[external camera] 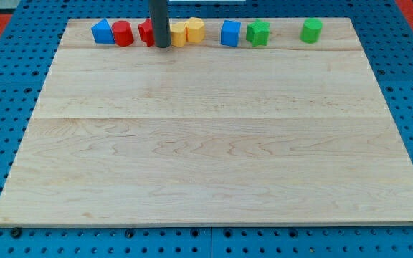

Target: Push blue cube a bit up

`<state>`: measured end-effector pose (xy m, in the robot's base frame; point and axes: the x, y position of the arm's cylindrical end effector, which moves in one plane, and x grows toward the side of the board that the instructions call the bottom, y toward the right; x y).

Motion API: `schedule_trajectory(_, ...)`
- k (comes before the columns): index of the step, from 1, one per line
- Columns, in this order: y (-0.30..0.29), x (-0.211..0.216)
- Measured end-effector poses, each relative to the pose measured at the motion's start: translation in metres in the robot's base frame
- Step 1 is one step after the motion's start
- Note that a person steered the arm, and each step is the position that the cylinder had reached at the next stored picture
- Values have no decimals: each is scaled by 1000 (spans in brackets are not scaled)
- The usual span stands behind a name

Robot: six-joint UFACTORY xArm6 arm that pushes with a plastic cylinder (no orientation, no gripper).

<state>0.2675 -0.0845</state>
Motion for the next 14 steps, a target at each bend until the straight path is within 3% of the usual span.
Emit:
schedule_trajectory(3, 36, 34)
schedule_trajectory(5, 32, -4)
schedule_trajectory(7, 32, -5)
schedule_trajectory(10, 101, 13)
schedule_trajectory(14, 115, -18)
